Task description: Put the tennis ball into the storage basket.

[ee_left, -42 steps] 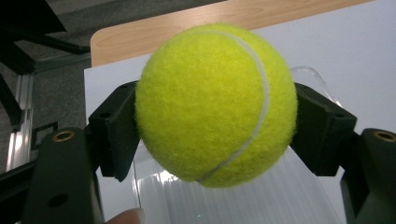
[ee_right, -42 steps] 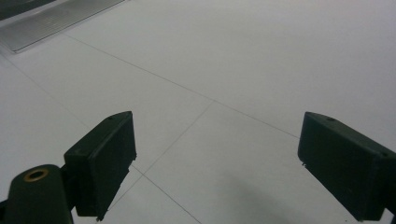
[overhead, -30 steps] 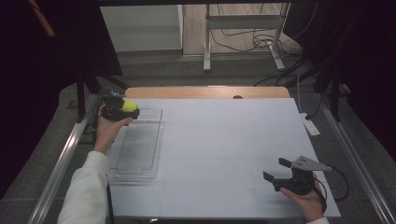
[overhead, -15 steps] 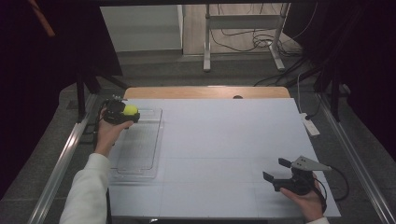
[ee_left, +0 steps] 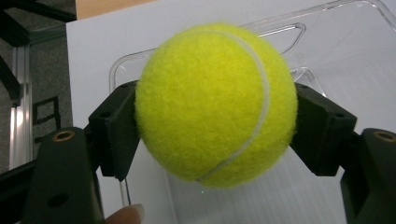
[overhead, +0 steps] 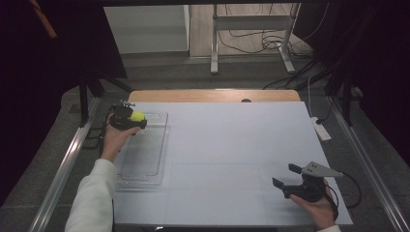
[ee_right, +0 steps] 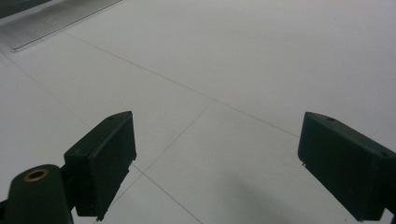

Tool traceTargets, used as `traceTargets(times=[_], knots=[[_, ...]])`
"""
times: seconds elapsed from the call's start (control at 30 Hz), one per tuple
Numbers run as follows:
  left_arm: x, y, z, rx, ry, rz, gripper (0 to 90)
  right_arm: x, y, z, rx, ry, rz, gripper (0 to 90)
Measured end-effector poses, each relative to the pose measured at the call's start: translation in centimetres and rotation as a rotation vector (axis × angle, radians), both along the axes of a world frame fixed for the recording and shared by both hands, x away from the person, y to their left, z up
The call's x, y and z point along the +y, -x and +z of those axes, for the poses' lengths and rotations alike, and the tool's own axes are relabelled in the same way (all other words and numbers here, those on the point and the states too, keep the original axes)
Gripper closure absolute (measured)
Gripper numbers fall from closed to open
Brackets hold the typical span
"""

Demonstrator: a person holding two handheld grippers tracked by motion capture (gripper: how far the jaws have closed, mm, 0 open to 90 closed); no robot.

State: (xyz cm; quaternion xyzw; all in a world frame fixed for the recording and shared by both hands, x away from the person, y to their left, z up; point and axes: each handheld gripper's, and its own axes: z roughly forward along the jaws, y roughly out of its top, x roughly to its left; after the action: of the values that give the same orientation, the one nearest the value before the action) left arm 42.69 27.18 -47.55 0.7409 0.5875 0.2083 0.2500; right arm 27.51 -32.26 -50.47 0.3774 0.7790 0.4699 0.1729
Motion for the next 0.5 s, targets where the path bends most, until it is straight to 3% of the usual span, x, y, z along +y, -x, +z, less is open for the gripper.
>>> traceTargets(times=[0.5], knots=[[-0.32,-0.19,-0.78,0.031,0.008,-0.009,26.3,0.02,-0.07,-0.10,0.004,0.000,0.002,11.4]])
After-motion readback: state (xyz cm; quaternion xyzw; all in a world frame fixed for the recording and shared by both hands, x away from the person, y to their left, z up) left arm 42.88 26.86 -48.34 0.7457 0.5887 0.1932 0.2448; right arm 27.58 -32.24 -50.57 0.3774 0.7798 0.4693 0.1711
